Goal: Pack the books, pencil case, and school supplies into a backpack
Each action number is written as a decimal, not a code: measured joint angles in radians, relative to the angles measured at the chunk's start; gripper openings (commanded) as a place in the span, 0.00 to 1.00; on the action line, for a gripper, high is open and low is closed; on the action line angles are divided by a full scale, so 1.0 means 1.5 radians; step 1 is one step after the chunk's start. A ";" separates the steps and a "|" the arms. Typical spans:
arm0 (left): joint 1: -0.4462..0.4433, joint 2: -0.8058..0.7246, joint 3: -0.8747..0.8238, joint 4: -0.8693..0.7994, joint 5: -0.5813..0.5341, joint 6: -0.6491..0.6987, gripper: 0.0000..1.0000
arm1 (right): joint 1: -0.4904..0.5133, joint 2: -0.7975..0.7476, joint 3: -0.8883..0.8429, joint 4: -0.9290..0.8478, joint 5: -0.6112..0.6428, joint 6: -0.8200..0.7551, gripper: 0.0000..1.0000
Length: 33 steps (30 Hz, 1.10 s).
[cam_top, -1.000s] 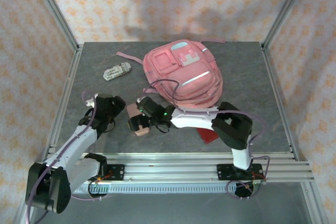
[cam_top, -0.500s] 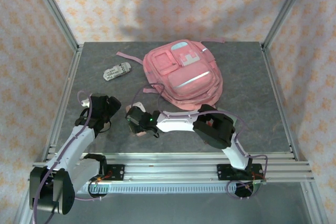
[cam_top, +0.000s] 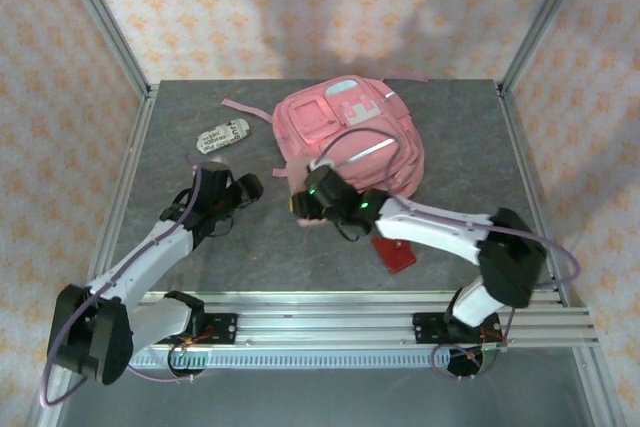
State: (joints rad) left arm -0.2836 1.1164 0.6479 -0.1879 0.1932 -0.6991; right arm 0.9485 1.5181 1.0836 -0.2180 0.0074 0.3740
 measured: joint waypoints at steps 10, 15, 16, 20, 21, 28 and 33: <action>-0.204 0.243 0.244 0.031 -0.020 0.154 0.83 | -0.209 -0.199 -0.106 -0.032 -0.024 0.049 0.42; -0.269 0.391 0.400 0.006 -0.066 0.264 0.86 | -0.315 -0.262 -0.152 -0.063 -0.042 0.071 0.42; -0.278 0.416 0.427 -0.002 -0.074 0.286 0.87 | -0.333 -0.275 -0.160 -0.067 -0.045 0.075 0.42; -0.306 0.505 0.520 -0.035 -0.102 0.368 0.88 | -0.379 -0.310 -0.177 -0.084 -0.063 0.081 0.42; -0.310 0.521 0.536 -0.042 -0.107 0.382 0.88 | -0.386 -0.314 -0.178 -0.085 -0.065 0.082 0.42; -0.317 0.626 0.611 -0.078 -0.148 0.461 0.90 | -0.428 -0.327 -0.186 -0.088 -0.091 0.082 0.41; -0.320 0.654 0.629 -0.081 -0.194 0.482 0.67 | -0.430 -0.327 -0.201 -0.088 -0.105 0.082 0.41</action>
State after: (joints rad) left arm -0.7643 2.0972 1.5917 -0.3088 -0.0975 0.0238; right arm 0.3038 1.0271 0.7826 -0.3496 -0.1505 0.4976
